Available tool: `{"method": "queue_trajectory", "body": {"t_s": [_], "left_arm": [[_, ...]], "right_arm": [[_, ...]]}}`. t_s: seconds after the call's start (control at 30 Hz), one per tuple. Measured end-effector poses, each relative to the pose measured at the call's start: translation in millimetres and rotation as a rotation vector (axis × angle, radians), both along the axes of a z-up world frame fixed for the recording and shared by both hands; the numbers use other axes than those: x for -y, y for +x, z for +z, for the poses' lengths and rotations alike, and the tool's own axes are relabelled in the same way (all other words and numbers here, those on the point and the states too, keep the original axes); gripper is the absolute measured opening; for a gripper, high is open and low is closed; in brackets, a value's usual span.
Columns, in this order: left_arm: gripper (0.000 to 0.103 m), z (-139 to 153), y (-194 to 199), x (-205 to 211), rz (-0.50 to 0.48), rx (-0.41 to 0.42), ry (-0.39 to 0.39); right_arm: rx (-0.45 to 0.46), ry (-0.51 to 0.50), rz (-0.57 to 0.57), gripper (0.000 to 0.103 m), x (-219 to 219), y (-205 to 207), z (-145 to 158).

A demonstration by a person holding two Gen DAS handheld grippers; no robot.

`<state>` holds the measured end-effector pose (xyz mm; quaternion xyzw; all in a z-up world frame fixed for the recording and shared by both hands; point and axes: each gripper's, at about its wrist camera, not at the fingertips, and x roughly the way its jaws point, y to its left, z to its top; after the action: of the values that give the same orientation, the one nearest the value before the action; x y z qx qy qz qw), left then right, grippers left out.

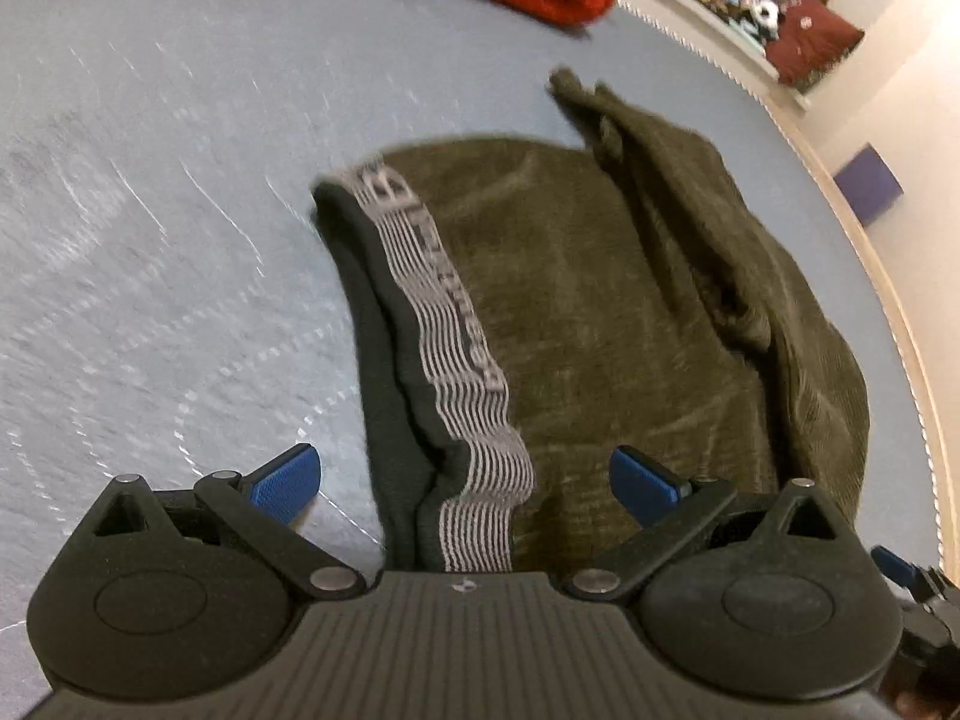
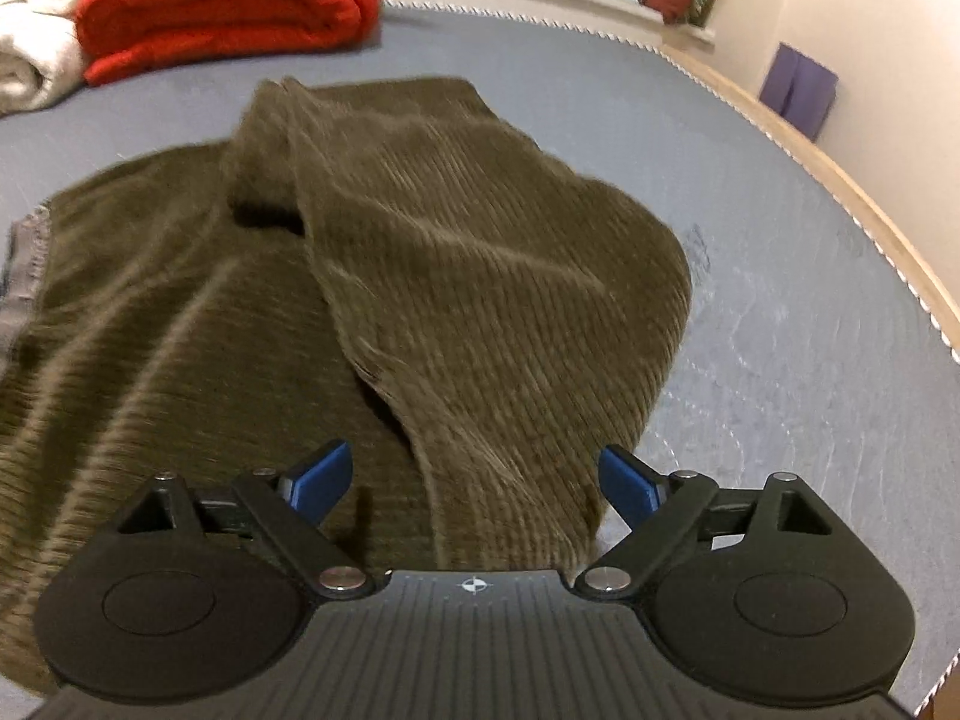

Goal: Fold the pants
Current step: 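Grasp the grey waistband with the left gripper while the right gripper grasps the leg edge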

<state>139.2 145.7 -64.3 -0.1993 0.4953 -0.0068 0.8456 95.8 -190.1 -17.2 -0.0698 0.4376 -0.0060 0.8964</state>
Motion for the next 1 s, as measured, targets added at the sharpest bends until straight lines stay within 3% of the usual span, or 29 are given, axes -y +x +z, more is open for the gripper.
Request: {"method": "queue_trajectory", "body": {"t_s": [0.1,0.23,0.47,0.5,0.67,0.8,1.0], "left_arm": [[0.103,-14.5,6.0,1.4,-0.026,-0.027,0.010],[0.103,-20.2,6.6,10.6,-0.077,0.007,0.057],[0.102,-23.1,5.6,19.3,-0.109,0.063,0.084],[0.100,-23.1,5.6,20.1,-0.109,0.069,0.088],[0.088,-18.8,7.2,19.9,-0.091,0.064,0.109],[0.077,-16.5,6.9,13.3,-0.059,0.054,0.104],[0.075,-15.7,7.7,7.0,-0.022,0.039,0.066]], "right_arm": [[-0.030,-0.003,-0.052,0.090,10.3,6.4,-10.3],[-0.029,-0.004,-0.105,0.087,24.5,11.0,-15.6],[0.033,0.037,-0.204,0.065,52.5,15.5,-3.3],[0.033,0.049,-0.202,0.058,54.2,15.7,-2.8],[0.043,0.062,-0.191,0.044,56.3,13.8,0.4],[0.041,0.059,-0.181,0.040,52.8,13.7,0.8],[0.023,0.046,-0.161,0.040,50.2,15.0,-2.1]]}}
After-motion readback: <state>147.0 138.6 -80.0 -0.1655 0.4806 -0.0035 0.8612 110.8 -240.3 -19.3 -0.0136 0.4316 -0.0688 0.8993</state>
